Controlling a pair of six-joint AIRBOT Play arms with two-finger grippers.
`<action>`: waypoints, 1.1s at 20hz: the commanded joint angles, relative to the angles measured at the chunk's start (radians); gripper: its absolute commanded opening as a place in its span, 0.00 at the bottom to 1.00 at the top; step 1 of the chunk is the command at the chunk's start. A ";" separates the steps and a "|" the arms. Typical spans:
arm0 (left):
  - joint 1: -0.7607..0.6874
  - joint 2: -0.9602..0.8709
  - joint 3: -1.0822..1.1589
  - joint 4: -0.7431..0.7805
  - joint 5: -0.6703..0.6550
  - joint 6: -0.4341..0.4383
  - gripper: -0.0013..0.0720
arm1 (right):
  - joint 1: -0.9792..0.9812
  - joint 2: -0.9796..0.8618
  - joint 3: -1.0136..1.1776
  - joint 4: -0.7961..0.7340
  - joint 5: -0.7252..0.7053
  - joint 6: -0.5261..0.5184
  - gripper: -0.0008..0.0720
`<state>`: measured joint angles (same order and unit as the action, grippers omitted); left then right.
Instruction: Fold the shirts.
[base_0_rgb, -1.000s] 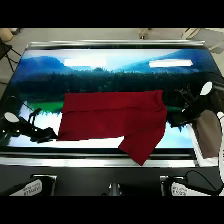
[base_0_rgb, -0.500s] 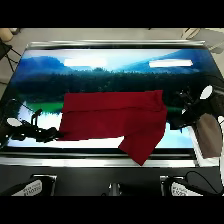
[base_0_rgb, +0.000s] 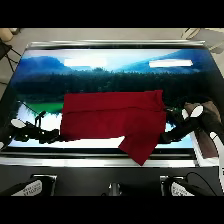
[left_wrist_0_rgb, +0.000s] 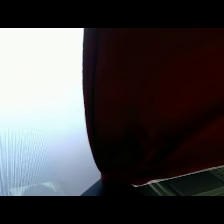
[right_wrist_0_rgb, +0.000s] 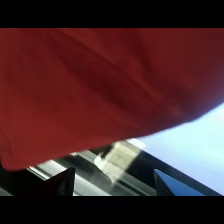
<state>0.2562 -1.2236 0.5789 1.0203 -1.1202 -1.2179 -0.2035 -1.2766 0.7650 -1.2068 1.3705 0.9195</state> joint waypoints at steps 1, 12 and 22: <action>0.000 0.011 0.004 -0.001 -0.016 0.007 0.05 | 0.001 0.006 -0.109 0.116 -0.145 -0.016 0.72; 0.000 0.089 0.203 -0.001 -0.047 0.062 0.04 | 0.000 0.056 0.082 0.173 -0.082 -0.095 0.04; -0.088 -0.275 0.702 0.000 0.043 -0.113 0.04 | 0.001 -0.338 0.645 0.263 -0.230 -0.026 0.04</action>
<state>0.1799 -1.3602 1.1297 1.0199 -1.0954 -1.2671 -0.2031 -1.4937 1.2602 -0.9779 1.1866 0.8894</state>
